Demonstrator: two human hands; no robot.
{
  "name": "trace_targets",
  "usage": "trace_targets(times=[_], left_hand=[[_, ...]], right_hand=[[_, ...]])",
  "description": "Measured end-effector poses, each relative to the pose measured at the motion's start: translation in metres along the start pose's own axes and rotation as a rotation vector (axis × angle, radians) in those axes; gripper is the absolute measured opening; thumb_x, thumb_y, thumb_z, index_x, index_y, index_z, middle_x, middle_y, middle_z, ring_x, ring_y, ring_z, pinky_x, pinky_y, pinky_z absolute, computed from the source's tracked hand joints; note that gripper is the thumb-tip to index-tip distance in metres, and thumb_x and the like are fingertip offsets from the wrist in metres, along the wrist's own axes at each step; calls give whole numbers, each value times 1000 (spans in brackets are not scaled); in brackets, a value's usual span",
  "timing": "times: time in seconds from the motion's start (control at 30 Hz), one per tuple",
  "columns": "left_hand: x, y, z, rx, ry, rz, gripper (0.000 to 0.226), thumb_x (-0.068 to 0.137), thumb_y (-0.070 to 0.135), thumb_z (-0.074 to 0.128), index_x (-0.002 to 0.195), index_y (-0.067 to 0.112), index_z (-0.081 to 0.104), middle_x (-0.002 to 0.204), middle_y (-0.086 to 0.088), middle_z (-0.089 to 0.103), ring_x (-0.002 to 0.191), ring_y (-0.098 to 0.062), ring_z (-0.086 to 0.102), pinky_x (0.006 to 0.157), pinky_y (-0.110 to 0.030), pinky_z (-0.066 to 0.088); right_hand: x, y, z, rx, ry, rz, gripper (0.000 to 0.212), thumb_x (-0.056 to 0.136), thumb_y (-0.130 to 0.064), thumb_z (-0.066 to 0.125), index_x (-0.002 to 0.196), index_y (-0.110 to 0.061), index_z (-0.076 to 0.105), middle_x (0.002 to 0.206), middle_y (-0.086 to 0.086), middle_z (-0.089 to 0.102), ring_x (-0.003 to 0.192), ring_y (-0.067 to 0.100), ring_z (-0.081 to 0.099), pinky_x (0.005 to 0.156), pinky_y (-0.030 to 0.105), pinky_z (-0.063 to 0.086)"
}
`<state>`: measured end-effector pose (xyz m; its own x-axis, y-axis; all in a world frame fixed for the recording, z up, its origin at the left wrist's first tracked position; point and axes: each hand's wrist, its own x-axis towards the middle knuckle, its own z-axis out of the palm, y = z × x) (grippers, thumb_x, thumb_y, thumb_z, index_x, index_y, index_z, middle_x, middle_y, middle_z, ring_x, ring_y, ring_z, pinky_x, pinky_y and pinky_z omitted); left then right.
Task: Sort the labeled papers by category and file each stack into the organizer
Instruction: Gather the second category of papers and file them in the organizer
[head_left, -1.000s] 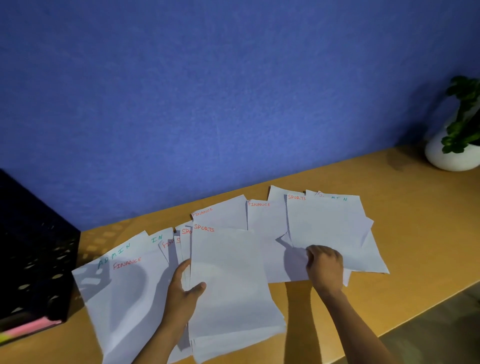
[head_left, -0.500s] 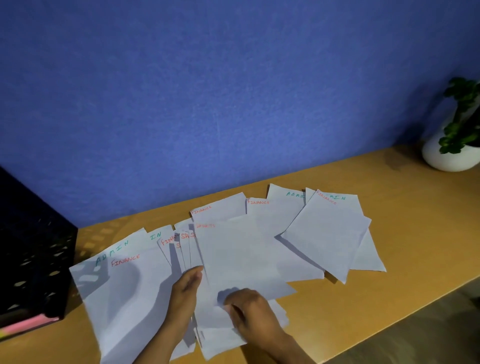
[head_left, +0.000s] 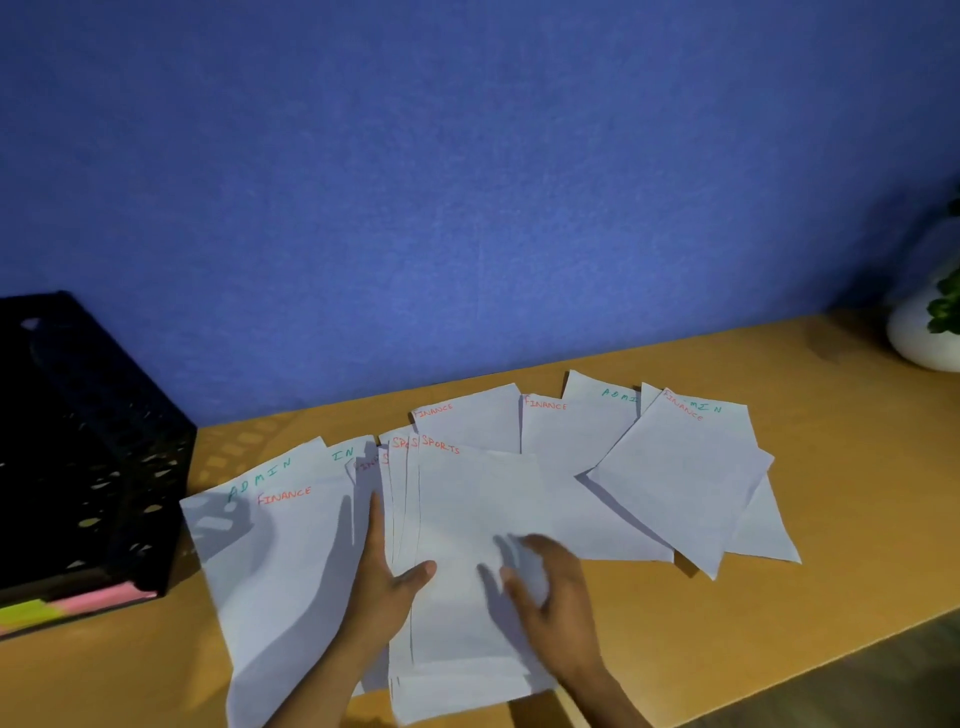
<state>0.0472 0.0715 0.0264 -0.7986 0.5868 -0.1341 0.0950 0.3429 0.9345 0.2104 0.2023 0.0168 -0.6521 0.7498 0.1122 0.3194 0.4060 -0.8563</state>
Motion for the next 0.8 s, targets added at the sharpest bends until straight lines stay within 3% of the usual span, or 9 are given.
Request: trace_targets(times=[0.1,0.17,0.23,0.33,0.4,0.53,0.63,0.73,0.8], left_hand=[[-5,1,-25,116,-10,87,101,76,39,77,141,58,1,137,50,7,139,1,14,110,-31,18],[-6,1,-42,151,-22,157,101,70,62,73,147,54,9,147,42,20,142,-4,26,110,-36,28],[-7,0,-57,134,-22,181,102,64,75,67,148,49,16,147,35,32,139,-7,36,105,-36,38],[-9,-6,-71,192,-61,198,102,70,62,73,151,42,16,148,33,32,137,9,30,102,-24,38],[-10,-12,-79,173,-94,160,98,72,52,76,151,42,18,148,30,36,136,7,33,104,-23,40],[-15,-14,-83,89,-31,10,93,68,59,72,147,42,26,144,23,43,132,-5,44,109,-34,37],[-14,-13,-86,-31,-23,-91,90,69,47,73,147,33,31,145,7,47,135,-20,43,111,-49,37],[-12,-8,-97,-12,-19,-116,91,67,52,73,146,36,29,143,10,47,134,-19,43,109,-49,40],[-11,-1,-104,-2,-5,-63,82,72,41,75,143,35,33,139,10,49,131,-15,46,108,-48,42]], right_hand=[[14,18,-8,-23,104,385,53,86,-26,74,132,-9,52,124,7,60,113,22,56,95,32,45],[21,20,-11,242,50,623,55,87,-24,74,132,-6,47,111,8,63,97,20,63,84,35,51],[25,23,-12,601,-65,752,51,87,-23,74,128,-6,50,109,10,70,96,23,69,87,40,55],[21,19,-15,882,-342,661,46,91,-28,71,132,-13,57,127,6,68,117,27,64,102,50,47],[19,11,-8,934,-418,575,46,90,-17,71,134,-12,56,131,7,65,122,28,60,104,48,47],[19,-3,18,757,-359,497,46,86,7,68,127,-12,59,121,5,71,115,24,64,84,27,57],[23,-18,35,569,-312,424,45,85,3,69,121,-23,60,112,-5,73,105,15,67,74,20,55],[33,-33,46,436,-275,360,35,82,1,71,113,-15,64,96,-6,72,93,17,65,70,21,51],[42,-46,49,392,-281,287,29,81,1,72,103,-18,67,84,-13,73,84,7,67,63,15,51]])
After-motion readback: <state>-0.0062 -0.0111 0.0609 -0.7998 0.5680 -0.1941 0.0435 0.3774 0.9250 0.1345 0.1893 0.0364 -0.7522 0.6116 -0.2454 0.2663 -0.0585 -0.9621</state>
